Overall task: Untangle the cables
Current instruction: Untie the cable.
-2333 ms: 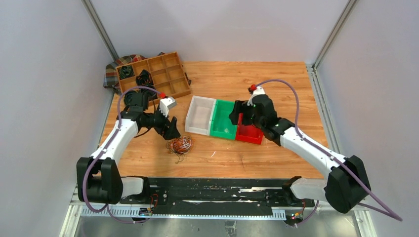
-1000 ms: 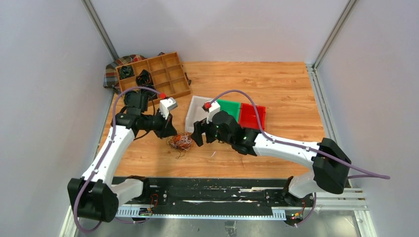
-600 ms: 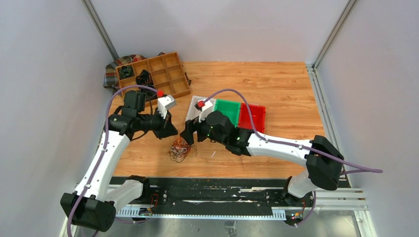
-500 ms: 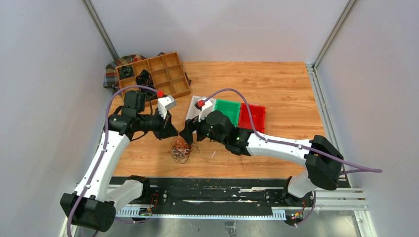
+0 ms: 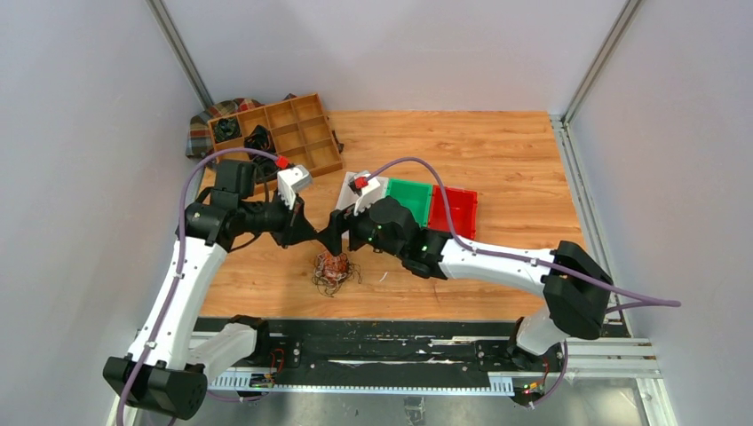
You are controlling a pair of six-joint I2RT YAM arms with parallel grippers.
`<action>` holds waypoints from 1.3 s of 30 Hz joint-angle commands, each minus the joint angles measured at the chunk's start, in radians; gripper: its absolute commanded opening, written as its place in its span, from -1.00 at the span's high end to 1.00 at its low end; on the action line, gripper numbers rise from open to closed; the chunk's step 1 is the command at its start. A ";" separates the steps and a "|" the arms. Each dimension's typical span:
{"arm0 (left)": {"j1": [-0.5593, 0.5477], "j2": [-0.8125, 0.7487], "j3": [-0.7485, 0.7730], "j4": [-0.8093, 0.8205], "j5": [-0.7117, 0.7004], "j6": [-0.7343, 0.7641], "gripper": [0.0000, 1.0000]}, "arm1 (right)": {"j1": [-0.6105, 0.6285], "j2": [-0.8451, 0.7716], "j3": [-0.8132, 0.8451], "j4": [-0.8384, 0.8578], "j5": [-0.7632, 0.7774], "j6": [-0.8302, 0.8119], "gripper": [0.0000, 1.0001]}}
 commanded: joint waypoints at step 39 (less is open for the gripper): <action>-0.034 0.226 1.197 0.016 0.152 -0.323 0.99 | 0.021 0.220 -0.204 0.229 0.080 0.153 -0.32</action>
